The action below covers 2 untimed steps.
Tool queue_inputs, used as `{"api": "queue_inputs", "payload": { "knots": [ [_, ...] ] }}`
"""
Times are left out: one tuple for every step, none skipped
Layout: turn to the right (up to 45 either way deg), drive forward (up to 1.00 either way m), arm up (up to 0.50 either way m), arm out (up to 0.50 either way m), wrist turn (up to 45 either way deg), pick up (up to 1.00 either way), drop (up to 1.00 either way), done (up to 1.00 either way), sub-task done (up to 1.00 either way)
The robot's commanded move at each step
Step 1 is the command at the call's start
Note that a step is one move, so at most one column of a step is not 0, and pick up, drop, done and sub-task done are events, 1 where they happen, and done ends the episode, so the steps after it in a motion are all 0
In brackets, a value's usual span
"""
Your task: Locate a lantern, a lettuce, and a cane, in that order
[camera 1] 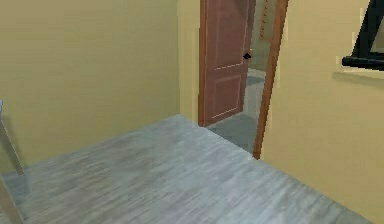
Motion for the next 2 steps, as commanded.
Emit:
{"api": "queue_inputs", "payload": {
  "knots": [
    [0.0, 1.00, 0.00, 0.00, 0.0, 0.00, 0.00, 0.00, 0.00],
    [3.0, 0.00, 0.00, 0.00, 0.0, 0.00, 0.00, 0.00, 0.00]
  ]
}}
